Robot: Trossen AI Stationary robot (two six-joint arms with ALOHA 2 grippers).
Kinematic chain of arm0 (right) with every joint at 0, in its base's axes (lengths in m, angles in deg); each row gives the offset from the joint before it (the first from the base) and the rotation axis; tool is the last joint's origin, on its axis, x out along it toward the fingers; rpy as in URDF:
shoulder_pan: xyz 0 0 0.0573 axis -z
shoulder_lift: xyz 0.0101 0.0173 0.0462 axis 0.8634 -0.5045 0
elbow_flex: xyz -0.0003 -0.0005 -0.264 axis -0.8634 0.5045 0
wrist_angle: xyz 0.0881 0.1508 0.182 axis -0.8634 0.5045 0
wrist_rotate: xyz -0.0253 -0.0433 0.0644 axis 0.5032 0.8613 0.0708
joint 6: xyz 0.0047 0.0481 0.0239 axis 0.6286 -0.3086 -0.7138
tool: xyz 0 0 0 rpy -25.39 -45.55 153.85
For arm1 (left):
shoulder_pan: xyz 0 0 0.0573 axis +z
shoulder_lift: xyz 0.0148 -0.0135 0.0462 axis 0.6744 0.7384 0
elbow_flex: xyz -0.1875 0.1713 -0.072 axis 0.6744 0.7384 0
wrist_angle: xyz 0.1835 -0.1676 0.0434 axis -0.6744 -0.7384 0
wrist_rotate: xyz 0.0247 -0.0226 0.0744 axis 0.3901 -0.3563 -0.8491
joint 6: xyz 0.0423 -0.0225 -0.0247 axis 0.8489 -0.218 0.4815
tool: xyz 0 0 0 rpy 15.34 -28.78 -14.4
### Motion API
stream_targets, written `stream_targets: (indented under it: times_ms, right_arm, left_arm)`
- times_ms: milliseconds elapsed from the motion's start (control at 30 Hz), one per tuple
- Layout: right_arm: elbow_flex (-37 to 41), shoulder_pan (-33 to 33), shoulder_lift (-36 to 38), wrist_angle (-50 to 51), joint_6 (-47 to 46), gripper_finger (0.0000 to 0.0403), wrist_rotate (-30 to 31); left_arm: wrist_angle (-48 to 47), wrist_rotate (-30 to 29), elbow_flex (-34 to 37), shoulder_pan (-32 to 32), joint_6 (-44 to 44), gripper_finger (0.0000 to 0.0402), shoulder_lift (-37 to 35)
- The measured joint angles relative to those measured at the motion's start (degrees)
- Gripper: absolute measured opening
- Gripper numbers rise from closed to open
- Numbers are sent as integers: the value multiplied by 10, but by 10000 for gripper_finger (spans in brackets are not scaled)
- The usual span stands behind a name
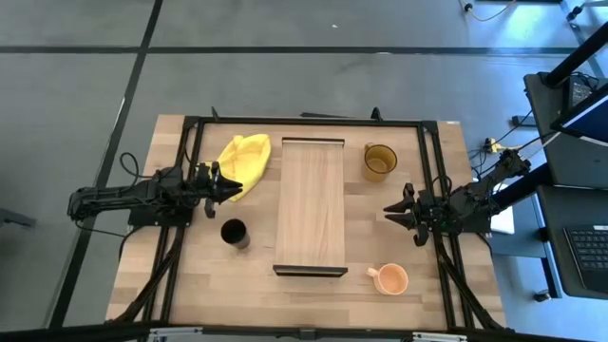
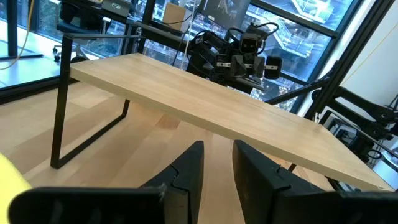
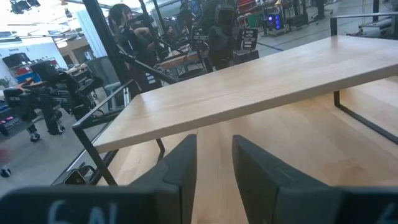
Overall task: Stack small to large cups/mugs on shelf
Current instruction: Put the orange mug on the shelf
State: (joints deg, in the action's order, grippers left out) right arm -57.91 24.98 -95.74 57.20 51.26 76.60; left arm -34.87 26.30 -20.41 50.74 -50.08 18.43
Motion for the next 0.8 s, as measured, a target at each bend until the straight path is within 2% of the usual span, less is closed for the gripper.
stream_targets:
  times_ms: [433, 533, 633, 800]
  right_arm:
    - [0, 0, 0, 0, -1, 103, 1]
    - [0, 1, 0, -6, -17, 103, 82]
    - [0, 1, 0, -18, -71, 103, 145]
    - [0, 1, 0, -21, -229, 103, 166]
  left_arm:
    - [0, 0, 0, 0, 0, 80, 0]
    - [0, 0, 0, 0, 0, 80, 0]
    - [0, 0, 0, 0, 0, 80, 0]
    - [0, -3, 0, 0, 4, 80, 0]
